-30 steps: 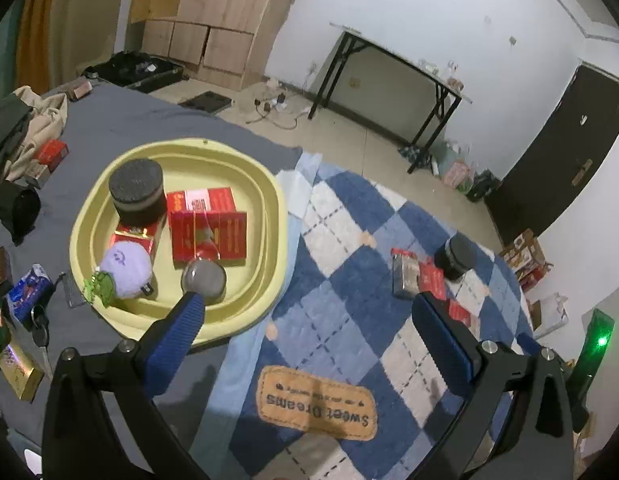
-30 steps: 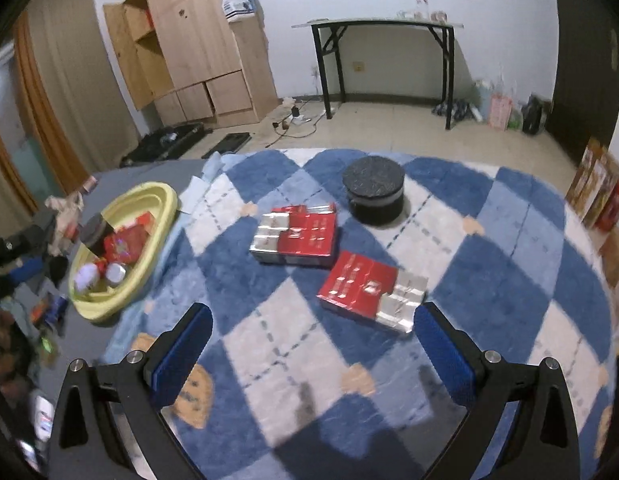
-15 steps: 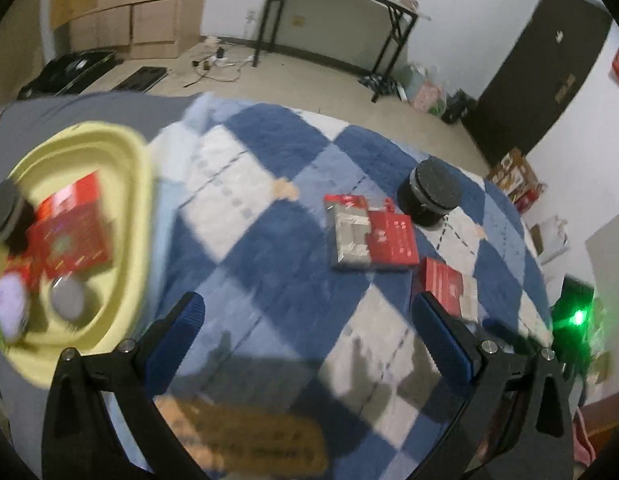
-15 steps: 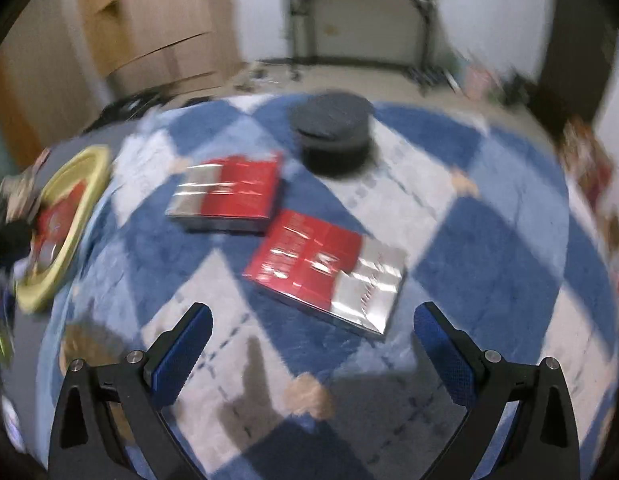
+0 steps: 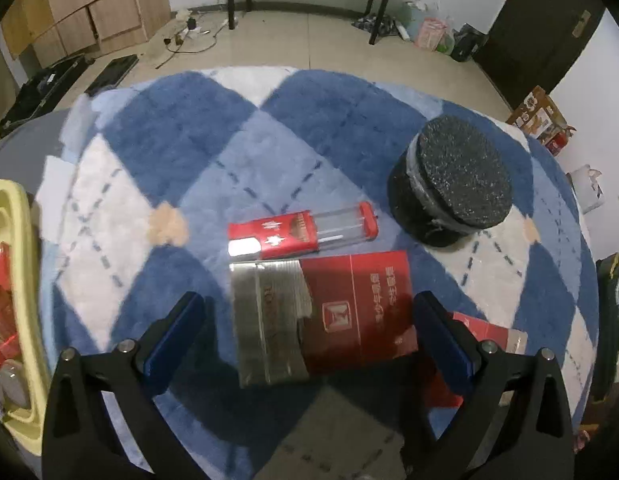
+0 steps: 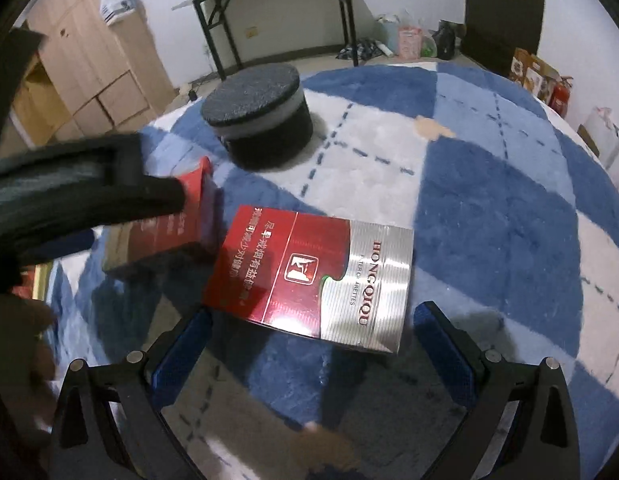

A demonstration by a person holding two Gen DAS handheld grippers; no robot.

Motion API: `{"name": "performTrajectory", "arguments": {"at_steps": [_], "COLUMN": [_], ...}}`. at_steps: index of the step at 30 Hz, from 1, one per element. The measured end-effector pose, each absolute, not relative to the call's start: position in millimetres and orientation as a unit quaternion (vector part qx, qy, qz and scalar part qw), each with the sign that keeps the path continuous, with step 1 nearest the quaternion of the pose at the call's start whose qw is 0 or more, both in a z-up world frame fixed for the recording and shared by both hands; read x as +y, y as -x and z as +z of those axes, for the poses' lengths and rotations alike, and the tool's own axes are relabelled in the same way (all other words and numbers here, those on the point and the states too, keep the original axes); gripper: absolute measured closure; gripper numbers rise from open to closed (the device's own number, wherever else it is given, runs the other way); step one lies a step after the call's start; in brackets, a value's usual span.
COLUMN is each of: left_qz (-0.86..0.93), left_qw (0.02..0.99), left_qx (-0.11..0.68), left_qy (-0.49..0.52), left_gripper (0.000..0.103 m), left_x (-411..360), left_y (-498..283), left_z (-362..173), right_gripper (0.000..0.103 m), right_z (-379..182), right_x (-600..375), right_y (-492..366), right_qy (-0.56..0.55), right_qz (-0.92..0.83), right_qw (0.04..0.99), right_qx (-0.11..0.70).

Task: Organize rigid objects
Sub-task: 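Grasp a red-silver pack with the left tool while the right grasps another, then lower both red-silver packs into the yellow tray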

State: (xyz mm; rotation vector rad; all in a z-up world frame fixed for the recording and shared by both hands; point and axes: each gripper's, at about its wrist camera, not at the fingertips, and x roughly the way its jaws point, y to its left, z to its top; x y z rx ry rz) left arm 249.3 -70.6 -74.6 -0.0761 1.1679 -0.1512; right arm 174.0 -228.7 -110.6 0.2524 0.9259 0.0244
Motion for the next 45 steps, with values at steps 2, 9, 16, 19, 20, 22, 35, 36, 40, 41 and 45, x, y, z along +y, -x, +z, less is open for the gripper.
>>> {"name": "performTrajectory", "arguments": {"at_steps": [2, 9, 16, 19, 20, 22, 35, 36, 40, 41, 45], "left_qz": [-0.072, -0.054, -0.056, -0.041, -0.035, -0.005, 0.048, 0.051, 0.068, 0.079, 0.113], "left_qw": [0.829, 0.833, 0.839, 0.855, 0.86, 0.872, 0.899, 0.9, 0.898, 0.895, 0.881], "left_qx": [0.552, 0.548, 0.535, 0.512, 0.504, 0.485, 0.429, 0.427, 0.426, 0.431, 0.448], "left_qy": [0.044, 0.046, 0.075, 0.075, 0.072, 0.059, 0.071, 0.076, 0.089, 0.083, 0.106], "left_gripper": [0.0, 0.007, 0.013, 0.013, 0.013, 0.013, 0.013, 0.013, 0.013, 0.013, 0.013], "left_x": [-73, -69, -42, -20, -13, 6, 79, 87, 134, 151, 217], "left_y": [-252, -249, -228, -204, -195, -173, -79, -75, -64, -64, -67], "left_z": [-81, -88, -76, -52, -44, -23, 51, 52, 47, 42, 19], "right_gripper": [0.0, 0.001, 0.008, 0.008, 0.008, 0.008, 0.008, 0.008, 0.008, 0.008, 0.008], "right_z": [-113, -116, -112, -103, -96, -83, -9, -8, -10, -10, -2], "right_x": [-230, -235, -235, -235, -235, -232, -181, -179, -162, -152, -104], "right_y": [-178, -183, -182, -173, -168, -159, -91, -89, -88, -92, -116], "right_qy": [-0.128, -0.135, -0.11, -0.115, -0.116, -0.116, -0.043, -0.038, -0.016, -0.002, 0.04], "right_qz": [0.009, 0.01, 0.016, 0.02, 0.021, 0.035, 0.167, 0.175, 0.228, 0.242, 0.302], "right_qw": [0.886, 0.886, 0.891, 0.894, 0.897, 0.905, 0.938, 0.937, 0.924, 0.92, 0.897], "right_qx": [0.446, 0.445, 0.439, 0.432, 0.425, 0.408, 0.3, 0.299, 0.305, 0.308, 0.321]}}
